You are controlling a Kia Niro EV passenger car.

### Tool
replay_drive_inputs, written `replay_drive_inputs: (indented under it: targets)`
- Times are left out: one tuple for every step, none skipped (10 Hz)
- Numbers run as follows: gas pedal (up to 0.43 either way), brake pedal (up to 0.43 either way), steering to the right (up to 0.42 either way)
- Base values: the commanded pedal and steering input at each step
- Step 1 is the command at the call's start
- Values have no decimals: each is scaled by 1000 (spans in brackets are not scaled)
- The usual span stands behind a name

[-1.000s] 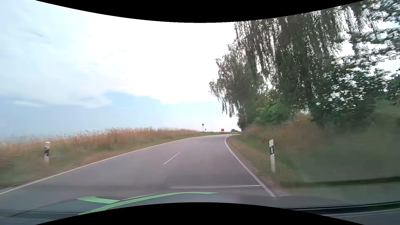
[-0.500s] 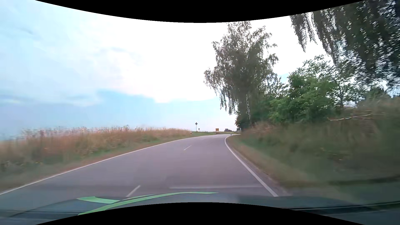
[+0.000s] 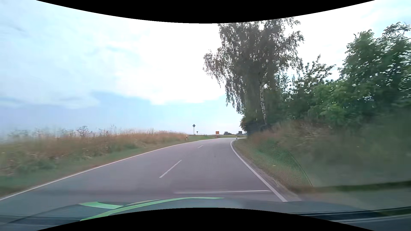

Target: Follow the waypoints while adhering to traffic rules and regulations

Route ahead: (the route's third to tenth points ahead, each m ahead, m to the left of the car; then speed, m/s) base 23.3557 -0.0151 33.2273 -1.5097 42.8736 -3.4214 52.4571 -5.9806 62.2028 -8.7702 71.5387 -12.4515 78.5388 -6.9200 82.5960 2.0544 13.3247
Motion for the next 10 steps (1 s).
replay_drive_inputs:
  targets:
    - [0,24,24]
    - [0,43,24]
    - [0,61,24]
    - [0,67,23]
    - [0,73,23]
    - [0,85,23]
    - [0,91,23]
    - [0,98,22]
    - [0,110,22]
    - [0,116,23]
